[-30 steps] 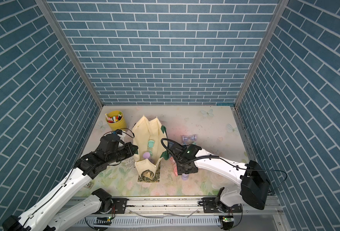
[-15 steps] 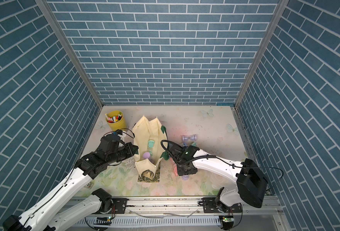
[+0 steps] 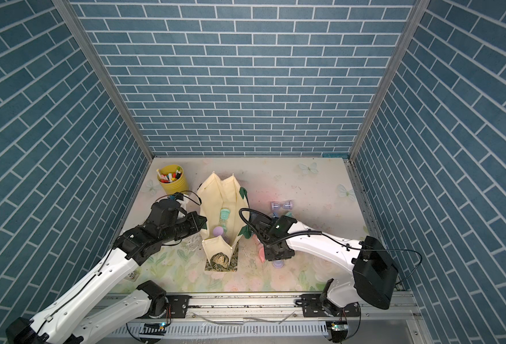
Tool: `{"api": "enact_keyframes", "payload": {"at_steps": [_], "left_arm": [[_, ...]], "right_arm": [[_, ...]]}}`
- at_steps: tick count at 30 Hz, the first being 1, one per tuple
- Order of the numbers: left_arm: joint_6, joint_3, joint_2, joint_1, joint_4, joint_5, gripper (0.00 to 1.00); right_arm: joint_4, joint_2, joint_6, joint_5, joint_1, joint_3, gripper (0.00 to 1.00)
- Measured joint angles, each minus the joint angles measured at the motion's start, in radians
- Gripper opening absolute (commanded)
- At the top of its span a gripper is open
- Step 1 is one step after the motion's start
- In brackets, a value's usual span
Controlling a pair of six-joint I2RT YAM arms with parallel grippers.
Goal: Put the hourglass into the canvas bag
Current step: Pick up the hourglass from the center of the board, then place the hourglass in the canvas bag.
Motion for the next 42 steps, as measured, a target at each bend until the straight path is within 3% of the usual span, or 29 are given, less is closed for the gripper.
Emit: {"api": "enact_keyframes", "payload": {"at_steps": [10, 22, 42], "left_arm": [[0.003, 0.0, 0.002, 0.0, 0.001, 0.0, 0.07], [0.02, 0.0, -0.01, 0.0, -0.045, -0.027, 0.33], [0.031, 0.039, -0.012, 0.0, -0.131, -0.077, 0.41]], "right_arm": [[-0.072, -0.096, -0.016, 0.082, 0.0, 0.144, 0.0], [-0.128, -0.11, -0.117, 0.198, -0.001, 0.443, 0.0], [0.032, 0.076, -0.248, 0.06, 0.016, 0.727, 0.0]]}}
